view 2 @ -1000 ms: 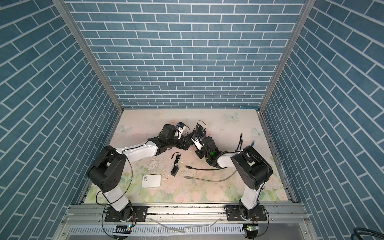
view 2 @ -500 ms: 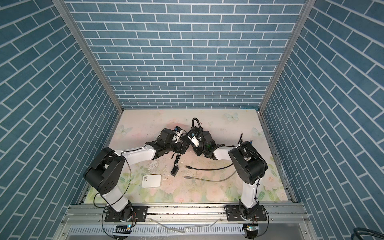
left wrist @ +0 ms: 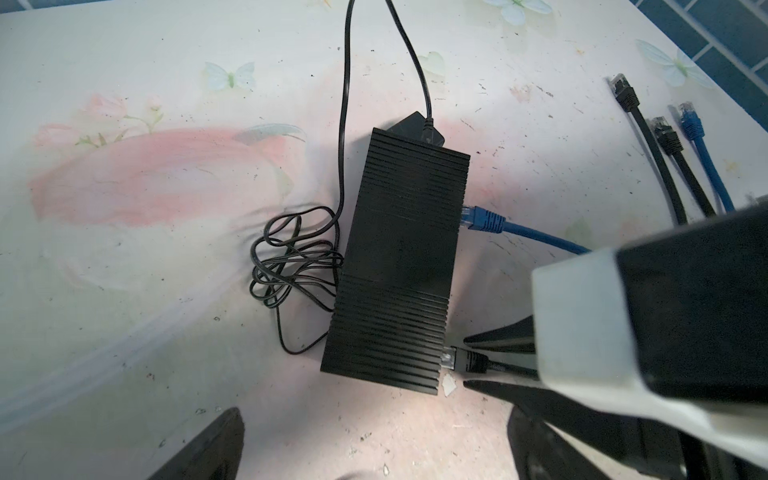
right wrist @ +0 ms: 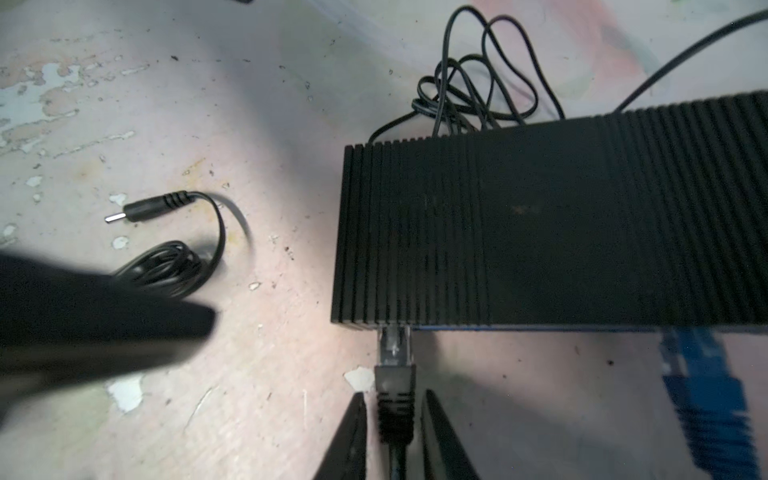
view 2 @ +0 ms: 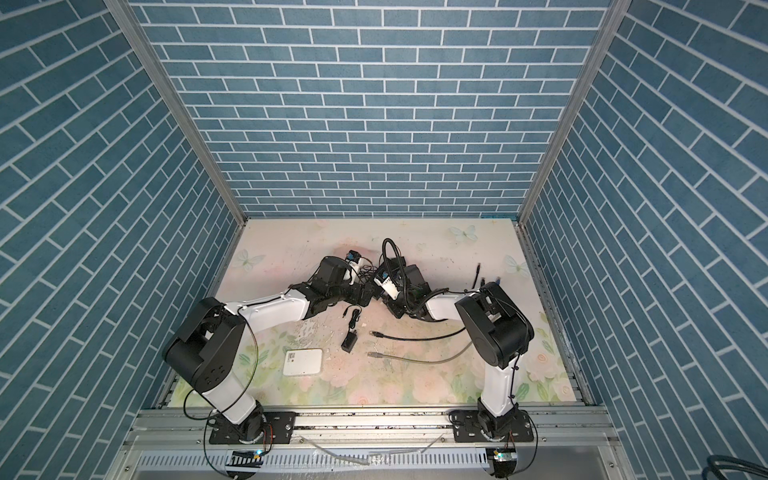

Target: Insert the plug into the switch port

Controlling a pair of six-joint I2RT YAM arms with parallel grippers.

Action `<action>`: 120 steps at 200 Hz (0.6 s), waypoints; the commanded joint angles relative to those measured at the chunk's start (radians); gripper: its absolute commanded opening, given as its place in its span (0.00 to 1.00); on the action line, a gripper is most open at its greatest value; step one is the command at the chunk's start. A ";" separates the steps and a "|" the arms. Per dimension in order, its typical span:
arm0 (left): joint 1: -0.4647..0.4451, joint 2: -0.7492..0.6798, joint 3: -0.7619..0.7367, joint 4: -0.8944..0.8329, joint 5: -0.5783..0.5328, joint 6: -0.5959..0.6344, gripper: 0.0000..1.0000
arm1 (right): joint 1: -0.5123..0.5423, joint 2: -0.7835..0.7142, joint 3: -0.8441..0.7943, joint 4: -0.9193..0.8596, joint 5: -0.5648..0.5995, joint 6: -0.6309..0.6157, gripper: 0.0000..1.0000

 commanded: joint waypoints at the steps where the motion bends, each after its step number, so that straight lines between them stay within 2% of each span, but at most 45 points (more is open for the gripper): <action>1: 0.009 -0.021 -0.016 -0.006 -0.005 0.012 1.00 | 0.005 -0.083 -0.053 0.008 -0.041 0.001 0.29; 34: 0.015 -0.027 -0.021 -0.006 -0.005 0.011 1.00 | 0.007 -0.187 -0.147 0.054 -0.090 -0.029 0.32; 66: 0.017 -0.039 -0.033 0.001 0.011 0.018 1.00 | 0.041 -0.269 -0.258 0.069 -0.123 -0.131 0.31; 120: 0.018 -0.056 -0.052 0.007 0.024 0.019 0.99 | 0.103 -0.304 -0.358 0.108 -0.124 -0.209 0.31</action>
